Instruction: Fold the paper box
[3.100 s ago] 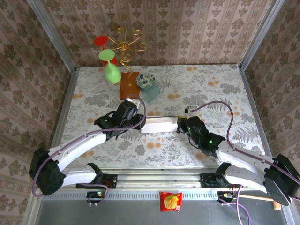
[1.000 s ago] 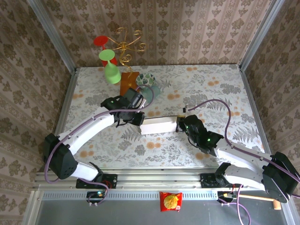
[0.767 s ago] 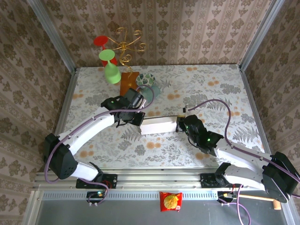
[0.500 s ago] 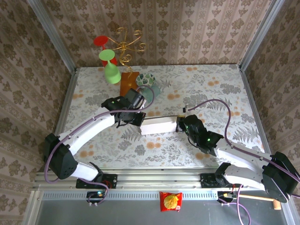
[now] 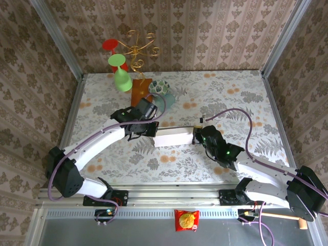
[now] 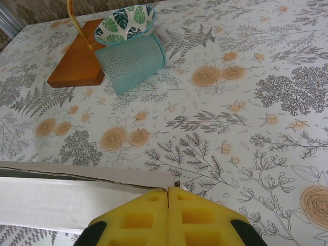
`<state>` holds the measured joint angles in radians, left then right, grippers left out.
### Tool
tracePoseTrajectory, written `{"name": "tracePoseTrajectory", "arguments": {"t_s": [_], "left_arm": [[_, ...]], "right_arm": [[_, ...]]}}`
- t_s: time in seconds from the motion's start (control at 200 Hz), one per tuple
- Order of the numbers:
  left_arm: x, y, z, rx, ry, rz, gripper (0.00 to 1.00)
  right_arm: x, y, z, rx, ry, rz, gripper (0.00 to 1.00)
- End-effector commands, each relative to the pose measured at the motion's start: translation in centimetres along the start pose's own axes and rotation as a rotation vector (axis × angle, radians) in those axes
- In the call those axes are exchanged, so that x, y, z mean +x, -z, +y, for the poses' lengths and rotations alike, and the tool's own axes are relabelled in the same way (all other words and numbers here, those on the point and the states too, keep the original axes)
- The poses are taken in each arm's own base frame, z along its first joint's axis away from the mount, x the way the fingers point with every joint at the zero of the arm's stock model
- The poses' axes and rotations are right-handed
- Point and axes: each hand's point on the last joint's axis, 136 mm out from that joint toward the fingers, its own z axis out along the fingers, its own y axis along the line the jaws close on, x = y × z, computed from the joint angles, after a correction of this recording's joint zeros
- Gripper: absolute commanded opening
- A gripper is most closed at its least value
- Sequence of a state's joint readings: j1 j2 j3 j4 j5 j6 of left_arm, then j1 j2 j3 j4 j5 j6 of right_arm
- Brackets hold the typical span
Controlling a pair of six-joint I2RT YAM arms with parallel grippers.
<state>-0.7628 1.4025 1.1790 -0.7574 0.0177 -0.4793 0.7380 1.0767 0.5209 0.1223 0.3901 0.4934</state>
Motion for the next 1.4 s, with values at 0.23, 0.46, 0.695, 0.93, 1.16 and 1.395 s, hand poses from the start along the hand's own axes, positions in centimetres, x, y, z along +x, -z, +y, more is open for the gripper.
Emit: {"name": "tracePoseTrajectory", "arguments": {"t_s": [0.23,0.46,0.695,0.93,1.16,1.395], "left_arm": [[0.7,0.1,0.3,0.081,0.178,0.023,0.0],[1.7,0.3,0.4,0.082,0.155,0.067,0.18],[1.9,0.0,0.8,0.076,0.173,0.055,0.18],[1.3,-1.0,0.6,0.082,0.193,0.042,0.14],[0.5,-1.9,0.1,0.133,0.254,0.011,0.09],[0.4,-2.4,-0.4,0.198,0.307,-0.007,0.06]], "right_arm": [[3.8,-0.1,-1.8,0.084,0.058,0.145,0.0],[3.7,-0.2,-1.9,0.09,0.056,0.144,0.0],[3.7,-0.2,-1.8,0.087,0.053,0.143,0.0],[3.6,-0.3,-1.6,0.079,0.054,0.143,0.0],[4.0,-0.4,-1.2,0.051,0.068,0.157,0.0],[4.1,-0.4,-0.9,0.036,0.082,0.167,0.0]]}}
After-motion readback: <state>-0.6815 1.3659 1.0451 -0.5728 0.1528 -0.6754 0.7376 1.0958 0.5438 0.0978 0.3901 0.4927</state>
